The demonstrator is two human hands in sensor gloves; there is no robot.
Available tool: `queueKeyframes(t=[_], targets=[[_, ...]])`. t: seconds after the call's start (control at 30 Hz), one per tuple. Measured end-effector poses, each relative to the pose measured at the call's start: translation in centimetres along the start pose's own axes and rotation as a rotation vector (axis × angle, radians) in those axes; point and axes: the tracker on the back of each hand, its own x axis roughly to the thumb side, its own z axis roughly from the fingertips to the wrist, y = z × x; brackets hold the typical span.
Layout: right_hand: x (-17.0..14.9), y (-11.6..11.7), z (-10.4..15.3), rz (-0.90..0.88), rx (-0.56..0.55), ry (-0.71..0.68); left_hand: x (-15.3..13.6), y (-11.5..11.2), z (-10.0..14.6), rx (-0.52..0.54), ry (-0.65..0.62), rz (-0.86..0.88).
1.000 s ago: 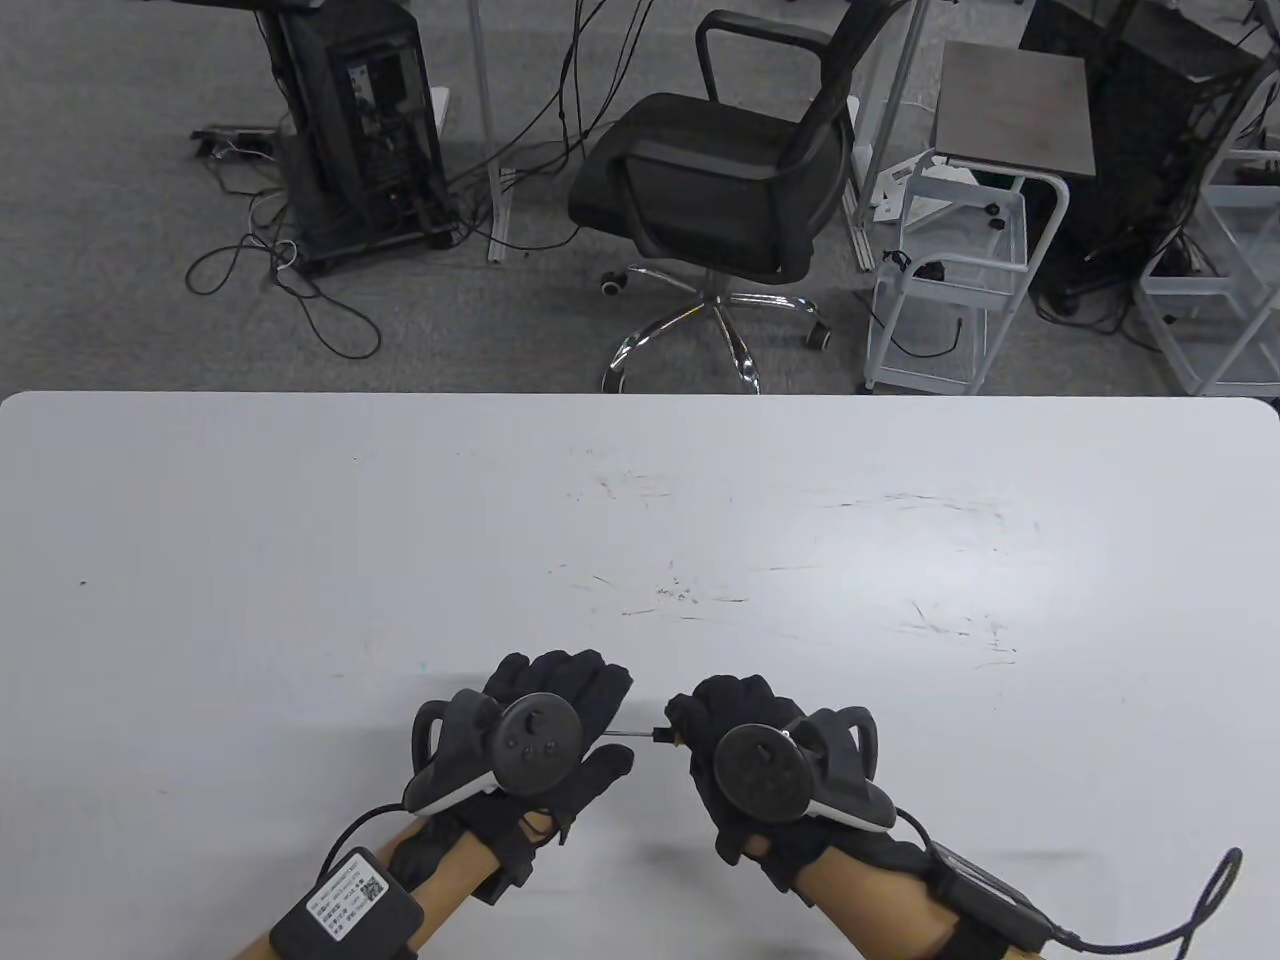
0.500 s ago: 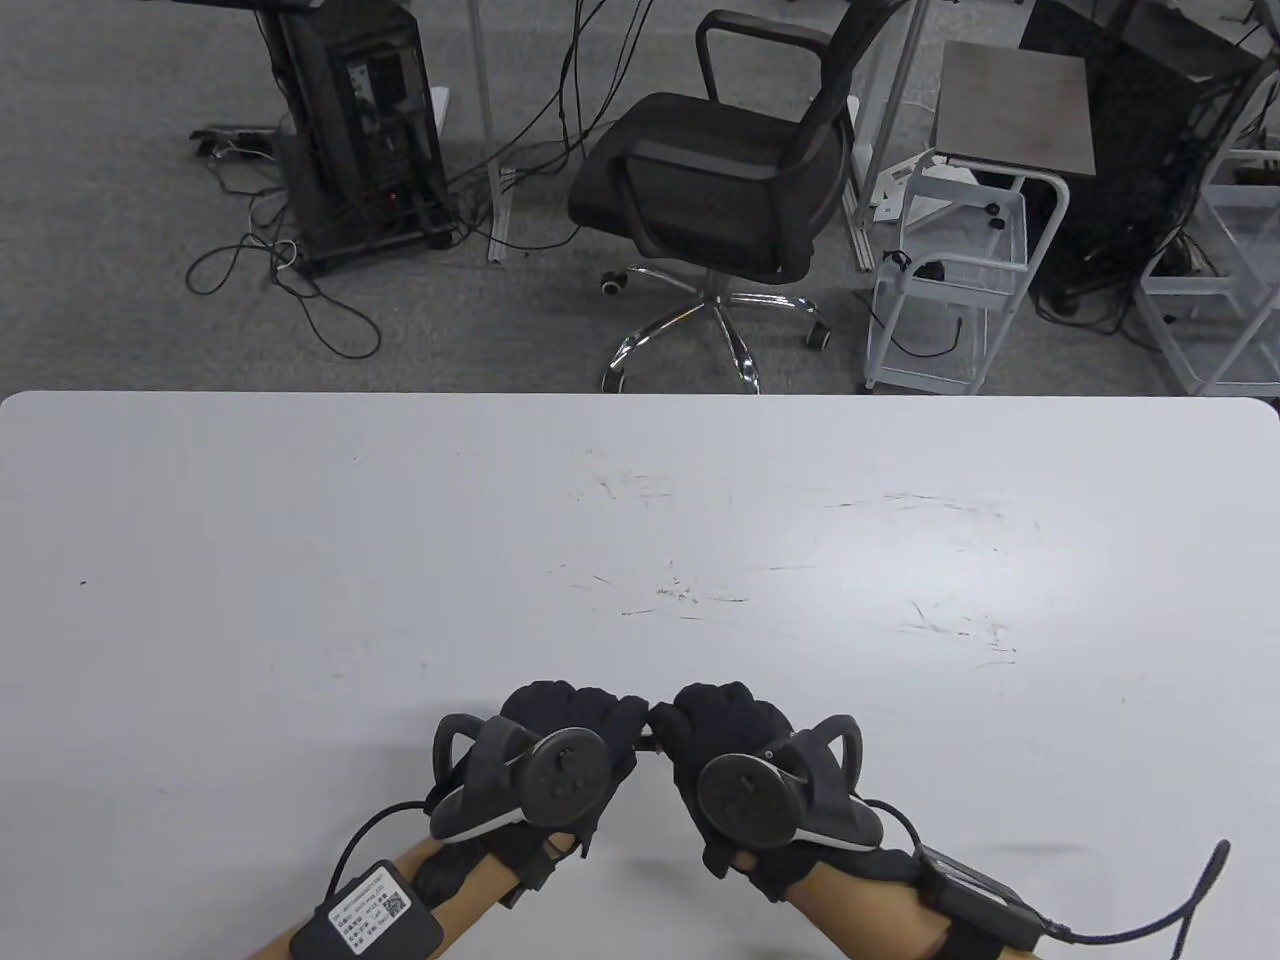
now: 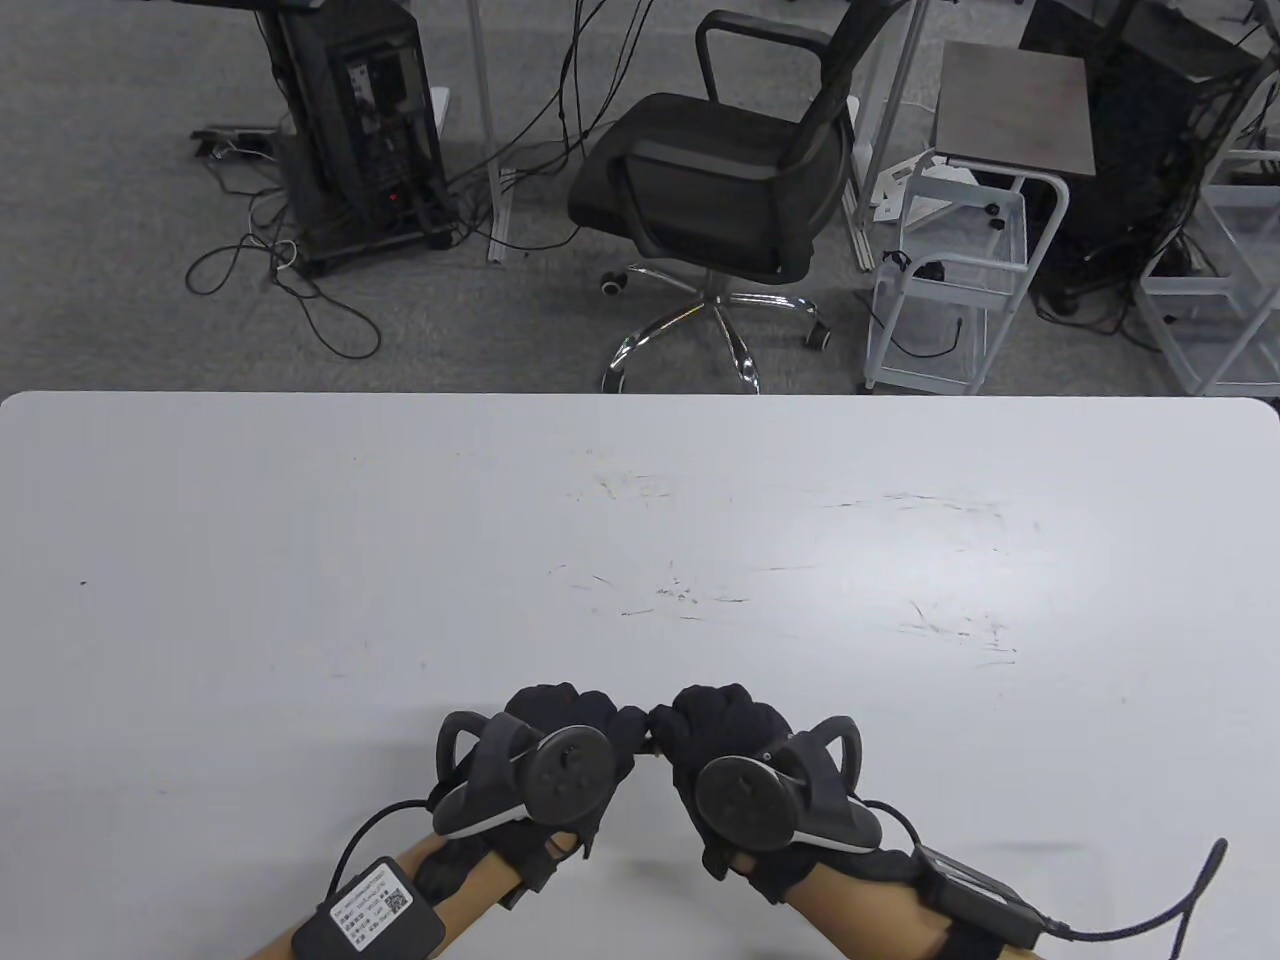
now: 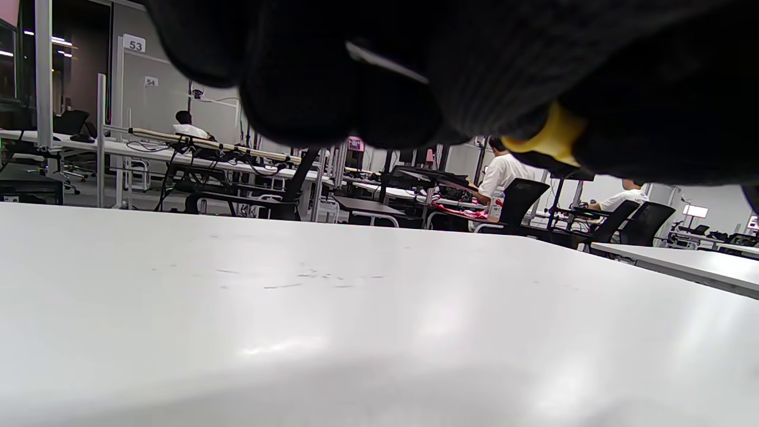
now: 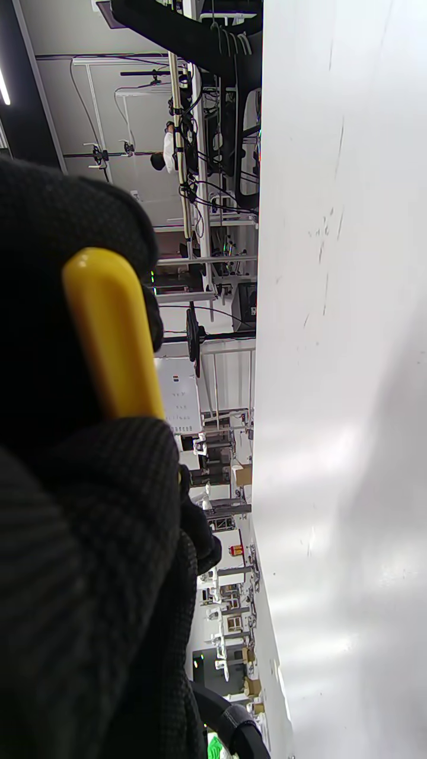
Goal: Separate screwdriver from screwdriver handle
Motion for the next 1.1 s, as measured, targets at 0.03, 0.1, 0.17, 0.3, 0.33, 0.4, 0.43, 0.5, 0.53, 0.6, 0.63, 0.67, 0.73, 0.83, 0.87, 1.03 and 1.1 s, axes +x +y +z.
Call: queueKeyframes(t=[0.03, 0.1, 0.17, 0.3, 0.33, 0.4, 0.43, 0.5, 0.53, 0.6, 0.63, 0.67, 0.73, 0.83, 0.87, 1.03, 1.1], targets=[[0.0, 0.0, 0.0, -0.002, -0.001, -0.001, 0.0, 0.0, 0.0, -0.002, 0.001, 0.003], [0.0, 0.0, 0.0, -0.006, -0.001, -0.002, 0.0, 0.1, 0.0, -0.005, -0.002, 0.006], [0.0, 0.0, 0.0, -0.01, 0.0, -0.004, 0.0, 0.1, 0.0, -0.019, -0.003, 0.012], [-0.1, -0.1, 0.0, -0.016, 0.004, -0.005, 0.0, 0.1, -0.1, -0.037, -0.008, 0.005], [-0.1, -0.1, 0.0, -0.017, 0.005, -0.005, 0.0, 0.1, -0.1, -0.037, -0.01, 0.005], [-0.2, 0.0, 0.0, -0.004, 0.011, 0.004, -0.1, 0.2, -0.1, -0.047, -0.003, -0.003], [-0.4, -0.1, 0.1, 0.027, 0.018, 0.016, -0.3, 0.3, 0.0, -0.043, 0.006, -0.028], [-1.4, -0.2, 0.1, -0.033, 0.022, 0.036, -1.3, 0.6, 0.0, -0.036, 0.015, 0.016], [-1.6, -0.3, 0.1, -0.031, 0.023, 0.05, -1.6, 0.7, -0.1, -0.064, 0.029, 0.035], [-2.0, -0.5, 0.1, -0.019, 0.019, 0.065, -1.9, 0.9, -0.2, -0.048, 0.036, 0.015], [-2.1, -0.6, 0.1, -0.016, 0.02, 0.069, -2.0, 0.9, -0.2, -0.054, 0.037, 0.019], [-2.2, -0.6, 0.1, -0.006, 0.022, 0.074, -2.0, 0.8, -0.2, -0.058, 0.037, 0.023], [-2.6, -0.7, 0.1, -0.005, 0.027, 0.085, -2.2, 0.8, -0.2, -0.06, 0.041, 0.021], [-3.2, -0.9, 0.2, -0.006, 0.023, 0.104, -2.9, 1.0, -0.3, -0.067, 0.058, 0.038], [-3.4, -1.0, 0.2, -0.007, 0.021, 0.108, -3.1, 1.0, -0.3, -0.069, 0.062, 0.045], [-4.1, -1.5, 0.4, -0.025, 0.006, 0.121, -3.8, 1.1, -0.3, -0.067, 0.084, 0.059], [-4.4, -1.7, 0.4, -0.029, 0.004, 0.127, -4.0, 0.9, -0.3, -0.059, 0.096, 0.057]])
